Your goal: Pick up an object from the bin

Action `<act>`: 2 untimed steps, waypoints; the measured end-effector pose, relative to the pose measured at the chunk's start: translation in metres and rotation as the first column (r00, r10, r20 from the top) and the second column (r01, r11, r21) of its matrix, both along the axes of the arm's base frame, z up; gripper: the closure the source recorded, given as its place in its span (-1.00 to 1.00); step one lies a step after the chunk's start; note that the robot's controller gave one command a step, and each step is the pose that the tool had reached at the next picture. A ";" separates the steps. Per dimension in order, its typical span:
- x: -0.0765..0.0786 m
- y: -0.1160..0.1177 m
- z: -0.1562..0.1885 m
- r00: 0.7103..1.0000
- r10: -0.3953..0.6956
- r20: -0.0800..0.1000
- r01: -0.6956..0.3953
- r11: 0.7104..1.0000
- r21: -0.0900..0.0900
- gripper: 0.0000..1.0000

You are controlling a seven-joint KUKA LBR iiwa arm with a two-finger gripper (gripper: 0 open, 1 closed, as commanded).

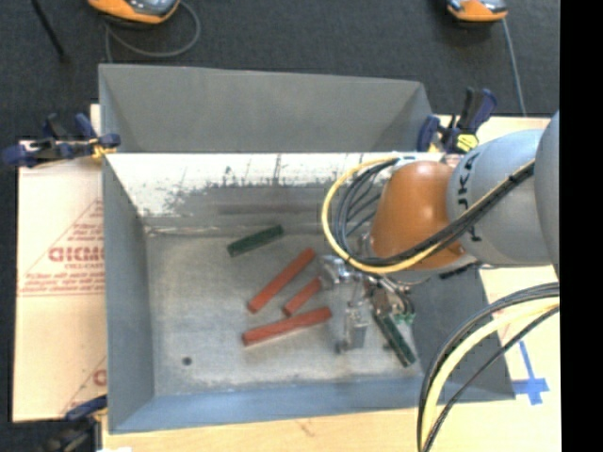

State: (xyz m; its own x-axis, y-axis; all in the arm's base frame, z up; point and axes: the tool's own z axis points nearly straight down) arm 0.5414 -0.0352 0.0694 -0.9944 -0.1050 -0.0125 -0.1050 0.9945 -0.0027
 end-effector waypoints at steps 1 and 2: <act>-0.004 0.064 0.003 1.000 0.024 -0.005 -0.023 1.000 0.002 -1.00; -0.001 0.064 0.005 1.000 0.024 0.005 -0.024 1.000 0.002 1.00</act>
Offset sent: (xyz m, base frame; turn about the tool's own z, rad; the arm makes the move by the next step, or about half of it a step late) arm -0.0061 0.0642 0.0006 -0.0200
